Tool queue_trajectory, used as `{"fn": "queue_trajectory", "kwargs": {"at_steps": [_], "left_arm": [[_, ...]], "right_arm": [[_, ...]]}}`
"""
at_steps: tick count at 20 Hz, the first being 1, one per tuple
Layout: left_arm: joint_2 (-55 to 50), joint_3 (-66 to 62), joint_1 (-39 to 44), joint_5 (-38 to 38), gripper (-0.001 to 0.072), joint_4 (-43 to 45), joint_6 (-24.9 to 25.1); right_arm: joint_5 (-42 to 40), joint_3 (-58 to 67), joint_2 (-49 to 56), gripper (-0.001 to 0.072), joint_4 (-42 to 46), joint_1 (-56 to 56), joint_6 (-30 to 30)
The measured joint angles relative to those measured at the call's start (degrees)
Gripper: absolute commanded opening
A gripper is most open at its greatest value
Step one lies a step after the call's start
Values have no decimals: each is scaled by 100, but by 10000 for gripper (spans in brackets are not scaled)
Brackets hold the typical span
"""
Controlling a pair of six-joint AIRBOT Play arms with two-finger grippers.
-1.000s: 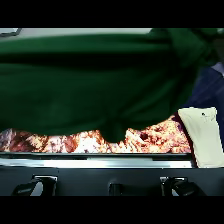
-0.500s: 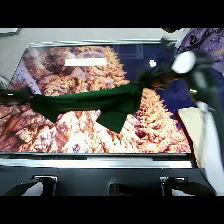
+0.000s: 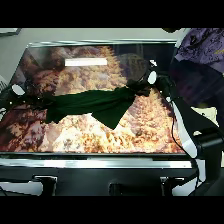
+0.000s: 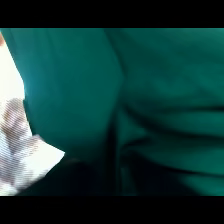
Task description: Fold the clothes and pants, and hang the long-sleeved shirts on hangers.
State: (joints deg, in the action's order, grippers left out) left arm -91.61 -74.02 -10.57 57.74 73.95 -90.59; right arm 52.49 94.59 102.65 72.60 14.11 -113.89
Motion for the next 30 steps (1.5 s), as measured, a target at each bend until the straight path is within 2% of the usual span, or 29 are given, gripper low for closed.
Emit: {"fn": "queue_trajectory", "kwargs": {"at_steps": [2, 4, 9, 12, 17, 21, 27, 28, 29, 30], "left_arm": [[-26, -151, -76, 138, 660, 2, 0], [107, -271, -243, 382, 660, 79, 0], [887, -127, -1021, 837, 660, 205, -140], [1322, 337, -1423, 925, 660, 48, -197], [1639, 1141, -1659, 964, 660, -264, -240], [1687, 1453, -1703, 973, 660, -402, -243], [1707, 1554, -1716, 977, 660, -466, -243], [1709, 1558, -1718, 977, 660, -476, -240], [1709, 1563, -1720, 977, 660, -476, -243], [1709, 1563, -1725, 975, 660, -479, -240]], "right_arm": [[44, 31, -48, 460, -26, -39, -26], [350, 66, -260, 463, -42, -208, 85], [1440, -238, -1043, 463, 26, -1172, 872], [1655, -1222, -1436, 467, -732, -1537, 1408], [879, -3071, -1676, 475, -2406, -1082, 2286], [35, -3689, -1569, 475, -3080, -393, 2500], [-1021, -3875, -1152, 472, -3974, 411, 2586], [-1147, -3880, -1088, 456, -4142, 520, 2588], [-1287, -3884, -1027, 321, -4238, 634, 2597], [-1412, -3891, -962, 240, -4308, 730, 2603]]}}
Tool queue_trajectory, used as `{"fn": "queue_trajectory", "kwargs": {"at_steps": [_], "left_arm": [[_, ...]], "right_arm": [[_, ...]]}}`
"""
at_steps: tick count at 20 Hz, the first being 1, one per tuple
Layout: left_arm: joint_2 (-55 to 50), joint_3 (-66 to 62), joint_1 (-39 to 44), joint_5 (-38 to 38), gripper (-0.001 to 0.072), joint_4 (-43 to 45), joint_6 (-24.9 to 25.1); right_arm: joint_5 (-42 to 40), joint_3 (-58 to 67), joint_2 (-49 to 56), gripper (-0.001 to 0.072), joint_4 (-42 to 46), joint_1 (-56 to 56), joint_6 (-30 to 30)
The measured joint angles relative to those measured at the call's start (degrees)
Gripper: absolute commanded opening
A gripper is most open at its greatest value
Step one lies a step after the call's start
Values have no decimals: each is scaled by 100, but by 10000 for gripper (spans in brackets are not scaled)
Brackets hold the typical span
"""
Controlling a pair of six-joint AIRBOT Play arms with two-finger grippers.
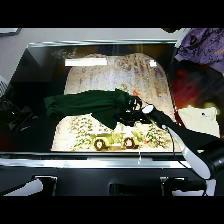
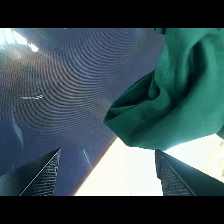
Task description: Fold the clothes and pants, and hang the long-sleeved shirts on hangers.
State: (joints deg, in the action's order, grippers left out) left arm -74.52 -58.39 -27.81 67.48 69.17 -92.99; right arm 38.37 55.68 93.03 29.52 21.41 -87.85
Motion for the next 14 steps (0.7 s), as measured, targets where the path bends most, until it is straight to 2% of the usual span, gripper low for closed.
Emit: {"fn": "queue_trajectory", "kwargs": {"at_steps": [2, 6, 14], "left_arm": [[0, 4, -26, 2, 660, -13, 9], [0, 131, -138, -63, 659, -310, 459], [-70, 1473, -247, -1126, 633, -1714, 1738]], "right_arm": [[-136, -7, 87, 31, -72, 133, 0], [-203, -22, -59, 30, -31, 136, -79], [44, -11, -654, 31, 789, -48, -581]]}}
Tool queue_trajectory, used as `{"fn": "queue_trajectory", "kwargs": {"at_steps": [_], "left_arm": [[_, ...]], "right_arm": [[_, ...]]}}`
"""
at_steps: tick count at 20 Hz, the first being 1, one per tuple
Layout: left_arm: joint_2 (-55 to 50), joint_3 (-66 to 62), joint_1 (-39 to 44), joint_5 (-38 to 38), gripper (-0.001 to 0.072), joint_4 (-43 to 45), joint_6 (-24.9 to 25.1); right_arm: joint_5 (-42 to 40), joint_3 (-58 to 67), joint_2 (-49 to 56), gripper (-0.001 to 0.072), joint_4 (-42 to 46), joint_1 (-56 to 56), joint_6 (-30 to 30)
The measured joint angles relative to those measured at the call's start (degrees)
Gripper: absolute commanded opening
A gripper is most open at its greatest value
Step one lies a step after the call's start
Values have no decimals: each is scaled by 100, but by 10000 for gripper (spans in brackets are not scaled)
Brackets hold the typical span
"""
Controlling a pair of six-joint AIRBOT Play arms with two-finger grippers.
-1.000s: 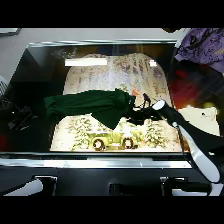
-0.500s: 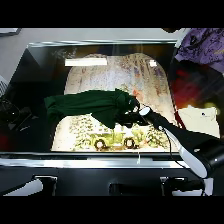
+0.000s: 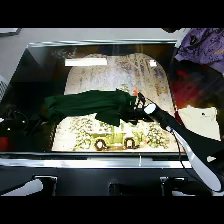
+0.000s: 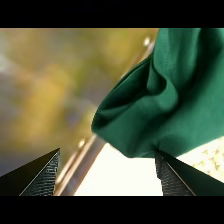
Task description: Fold the clothes and pants, and hang the long-sleeved shirts on hangers.
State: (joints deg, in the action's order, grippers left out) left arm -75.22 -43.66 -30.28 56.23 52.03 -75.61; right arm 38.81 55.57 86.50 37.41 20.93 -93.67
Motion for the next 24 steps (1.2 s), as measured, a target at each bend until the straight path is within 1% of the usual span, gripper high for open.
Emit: {"fn": "queue_trajectory", "kwargs": {"at_steps": [1, 4, 5, 7, 8, 10, 13, 15, 17, 20, 22, 24], "left_arm": [[-39, 83, 13, -127, 586, -177, 136], [-197, 225, 79, -439, 582, -612, 391], [-256, 245, 116, -535, 555, -787, 437], [-374, 280, 208, -761, 87, -997, 529], [-420, 295, 267, -835, 23, -1056, 627], [-461, 254, 352, -909, 21, -1497, 804], [-409, 0, 396, -717, 20, -1891, 992], [-195, -354, 407, -472, 20, -2031, 1049], [155, -866, 385, -304, 20, -2087, 1047], [861, -1893, 323, -87, 20, -1812, 728], [1449, -2664, 291, -35, 20, -1318, 372], [2092, -3307, 269, 26, 20, -713, -31]], "right_arm": [[46, 0, -24, 31, 59, -4, -39], [175, 0, -66, 31, 151, -9, -116], [197, 0, -76, 30, 175, -11, -153], [254, 0, -114, 30, 190, -11, -188], [267, 0, -149, 30, 208, -11, -197], [269, 0, -256, 30, 251, -11, -197], [205, 33, -551, 29, 487, -15, -258], [203, 223, -809, 29, 863, -15, -350], [293, 667, -1095, 29, 1469, -15, -413], [761, 1788, -1602, 30, 2664, -17, -501], [1213, 2577, -2024, 30, 3429, -17, -540], [1600, 3254, -2557, 30, 3991, -17, -544]]}}
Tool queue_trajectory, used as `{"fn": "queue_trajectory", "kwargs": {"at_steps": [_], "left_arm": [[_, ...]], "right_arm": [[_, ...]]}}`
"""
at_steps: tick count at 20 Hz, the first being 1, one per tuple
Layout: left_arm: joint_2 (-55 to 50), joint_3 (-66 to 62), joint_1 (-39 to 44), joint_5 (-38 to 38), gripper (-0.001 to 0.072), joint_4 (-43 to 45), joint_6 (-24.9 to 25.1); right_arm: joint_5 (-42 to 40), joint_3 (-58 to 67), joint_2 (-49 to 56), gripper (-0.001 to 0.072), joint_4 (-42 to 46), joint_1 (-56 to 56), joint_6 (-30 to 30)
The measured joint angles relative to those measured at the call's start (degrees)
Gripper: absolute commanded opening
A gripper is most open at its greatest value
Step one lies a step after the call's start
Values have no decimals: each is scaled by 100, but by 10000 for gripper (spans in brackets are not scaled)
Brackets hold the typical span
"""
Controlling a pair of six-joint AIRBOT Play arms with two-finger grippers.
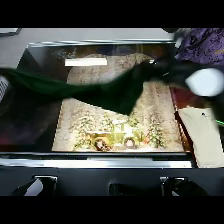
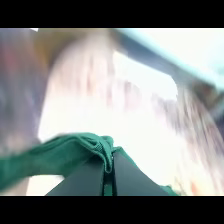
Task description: Fold the clothes and pants, and hang the long-sleeved shirts on hangers.
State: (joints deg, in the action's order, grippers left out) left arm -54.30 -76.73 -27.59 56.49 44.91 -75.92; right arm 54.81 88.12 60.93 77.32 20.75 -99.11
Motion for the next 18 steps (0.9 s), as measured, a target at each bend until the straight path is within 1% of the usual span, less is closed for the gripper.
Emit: {"fn": "queue_trajectory", "kwargs": {"at_steps": [3, 5, 7, 9, 11, 13, 16, 18], "left_arm": [[1038, -597, -15, 24, 20, 949, -651], [1692, -776, -17, 81, 20, 1556, -1123], [2179, -876, -17, 138, 20, 2100, -1567], [2411, -907, -17, 201, 20, 2468, -1851], [2430, -844, -17, 219, 21, 2581, -2015], [2240, -678, -17, 275, 21, 2503, -2046], [1593, -308, -15, 374, 21, 2116, -1803], [962, -66, 28, 400, 21, 1969, -1648]], "right_arm": [[378, 640, -960, 30, 457, 0, -42], [444, 828, -1528, 30, 706, 2, -140], [461, 922, -1908, 30, 894, 2, -304], [372, 970, -2061, 30, 1019, 2, -411], [170, 992, -1956, 30, 1145, 2, -538], [-57, 1008, -1593, 30, 1377, 2, -745], [-247, 1010, -605, 30, 1895, 2, -1408], [-393, 1014, 264, 31, 2131, 2, -1912]]}}
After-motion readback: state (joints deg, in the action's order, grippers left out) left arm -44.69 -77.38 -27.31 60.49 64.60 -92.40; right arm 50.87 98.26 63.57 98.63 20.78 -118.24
